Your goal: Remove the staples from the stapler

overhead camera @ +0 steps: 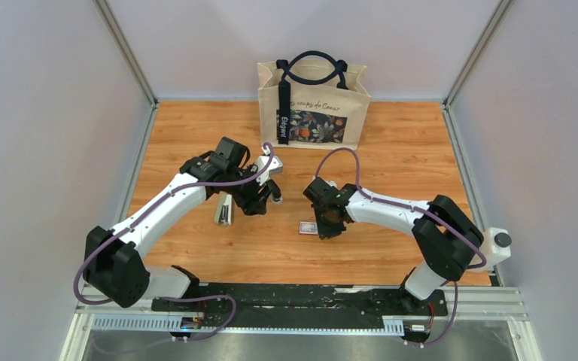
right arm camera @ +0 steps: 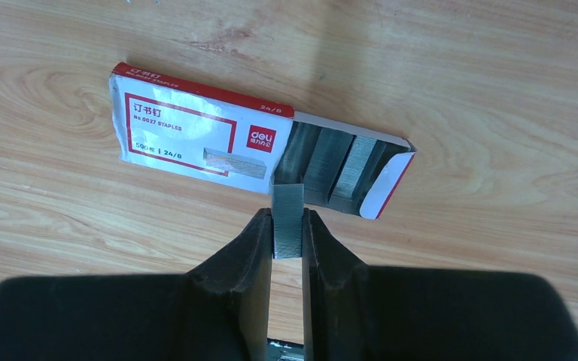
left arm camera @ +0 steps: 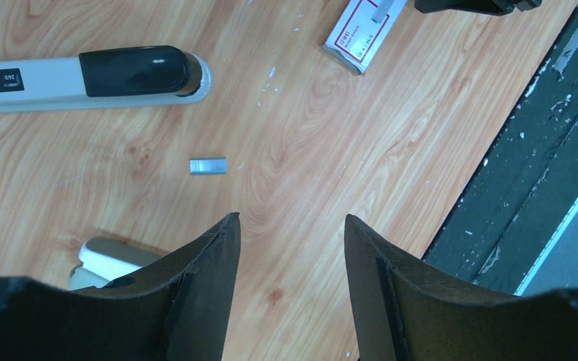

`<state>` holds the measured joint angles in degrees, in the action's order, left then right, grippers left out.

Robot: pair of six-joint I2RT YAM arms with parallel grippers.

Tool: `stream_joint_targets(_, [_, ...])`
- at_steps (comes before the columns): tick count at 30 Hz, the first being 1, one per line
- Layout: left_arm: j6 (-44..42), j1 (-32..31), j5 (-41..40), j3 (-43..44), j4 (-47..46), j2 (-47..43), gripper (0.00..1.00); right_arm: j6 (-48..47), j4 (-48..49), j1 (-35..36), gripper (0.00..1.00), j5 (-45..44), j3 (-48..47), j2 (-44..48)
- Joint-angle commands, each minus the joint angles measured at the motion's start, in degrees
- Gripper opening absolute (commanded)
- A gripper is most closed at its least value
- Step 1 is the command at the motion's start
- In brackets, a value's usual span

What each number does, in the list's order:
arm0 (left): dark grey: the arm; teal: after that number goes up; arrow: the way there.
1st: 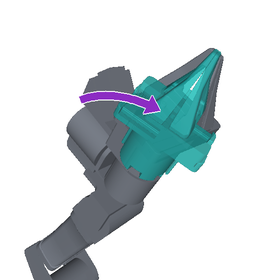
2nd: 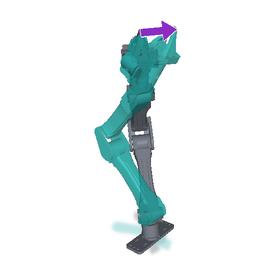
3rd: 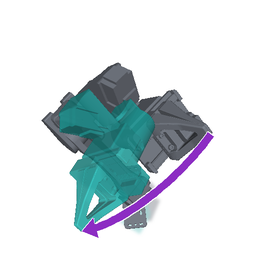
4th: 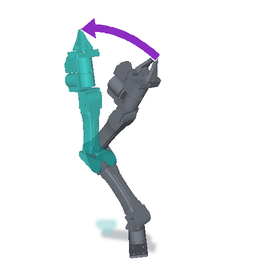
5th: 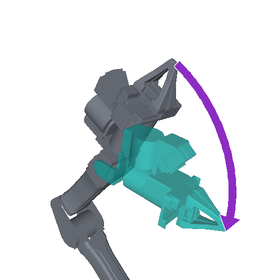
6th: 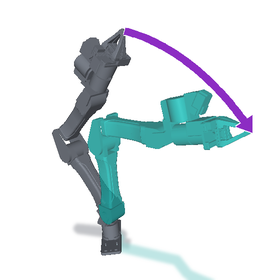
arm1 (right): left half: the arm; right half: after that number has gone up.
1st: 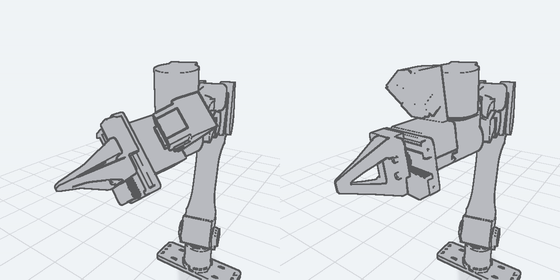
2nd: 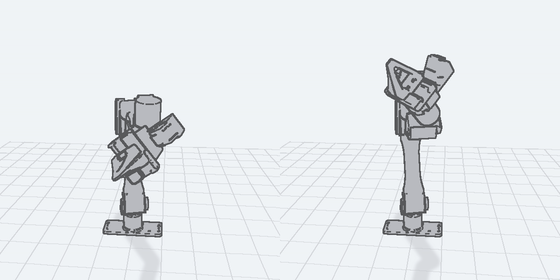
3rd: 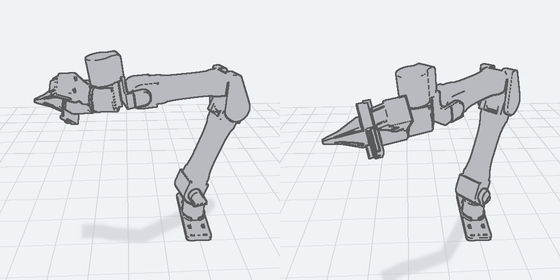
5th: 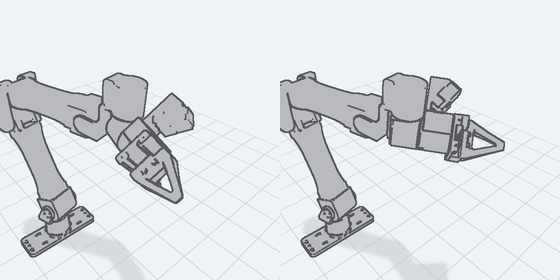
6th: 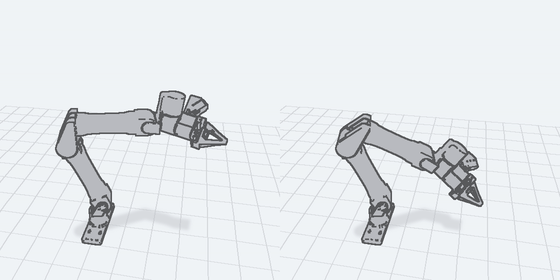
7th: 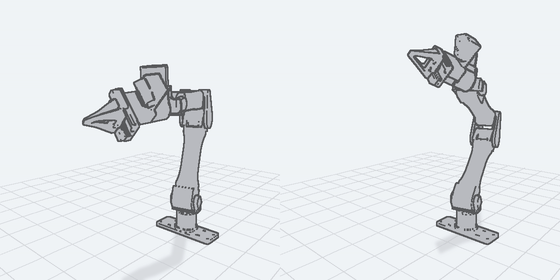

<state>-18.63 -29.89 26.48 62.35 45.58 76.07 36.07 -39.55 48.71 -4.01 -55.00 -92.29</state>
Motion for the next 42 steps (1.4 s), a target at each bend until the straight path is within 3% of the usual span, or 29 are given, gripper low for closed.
stream_joint_targets(1, [-1.9,0.0,1.3,0.4,0.4,-1.3,0.61,-0.9,1.8,0.2,0.00,0.0,-1.9,-0.5])
stream_joint_targets(28, [-2.7,0.0,4.9,0.7,3.0,-2.3,0.61,-1.9,0.3,-0.2,0.04,-3.1,-3.7,-1.2])
stream_joint_targets(37, [-3.6,0.0,7.6,1.5,4.4,-2.3,0.61,-1.8,0.1,-0.2,0.14,-3.5,-4.0,-1.9])
stream_joint_targets(42, [-3.5,0.0,8.1,1.7,4.9,-2.2,0.60,-1.8,0.0,-0.2,0.28,-3.6,-4.1,-2.1])
